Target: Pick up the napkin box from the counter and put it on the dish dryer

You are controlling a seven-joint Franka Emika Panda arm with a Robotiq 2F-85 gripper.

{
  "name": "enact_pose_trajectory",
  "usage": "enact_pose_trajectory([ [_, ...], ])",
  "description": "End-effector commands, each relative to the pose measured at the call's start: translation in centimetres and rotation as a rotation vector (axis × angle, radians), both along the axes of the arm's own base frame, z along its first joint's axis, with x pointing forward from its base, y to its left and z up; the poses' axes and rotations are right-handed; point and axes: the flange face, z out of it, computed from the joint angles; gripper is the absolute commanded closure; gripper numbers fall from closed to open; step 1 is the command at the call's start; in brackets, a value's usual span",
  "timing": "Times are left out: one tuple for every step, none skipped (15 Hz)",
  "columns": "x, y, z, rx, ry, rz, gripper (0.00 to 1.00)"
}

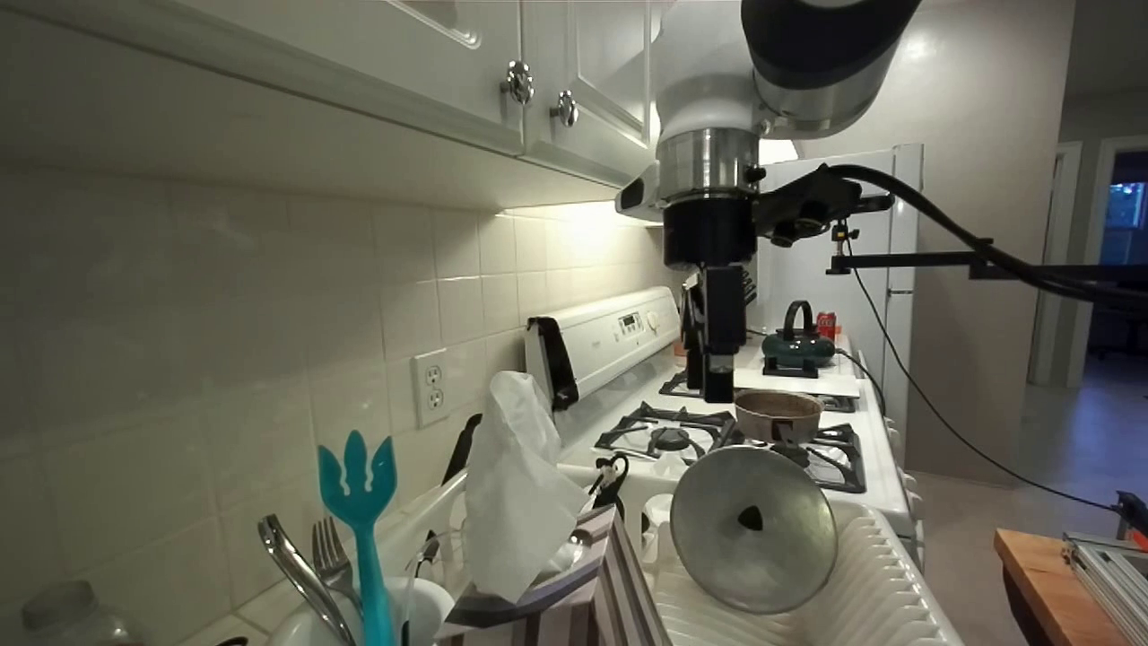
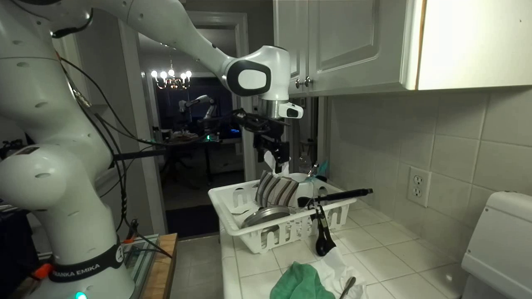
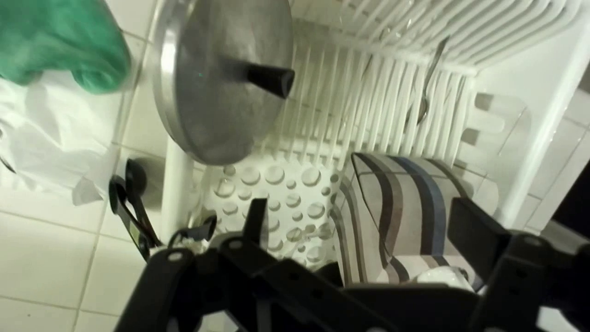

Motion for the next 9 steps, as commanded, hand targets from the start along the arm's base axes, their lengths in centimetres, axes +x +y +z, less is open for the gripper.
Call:
enact_pose_trajectory([
  [-2.6,-3.2,1.3,-0.043,0.085,0.013,0.0],
  [-3.5,-4.3,1.6,-0.066,0.083,0.009,0.0],
  [-4.3,-5.3,2.0,-0.091,0.071,0.006,0.0],
  [-5.0,-6.2,2.5,-0.116,0.058,-0.005,0.0],
  [-6.0,-7.2,3.0,-0.133,0.033,-0.022,0.0],
  [-6.7,-8.1,3.4,-0.148,0.008,-0.045,0.0],
  [-7.3,-9.1,3.8,-0.147,-0.02,-0.106,0.0],
  [-4.7,-7.8,2.9,-0.122,0.038,-0.051,0.0],
  [-5.3,-8.3,3.3,-0.12,0.028,-0.063,0.0],
])
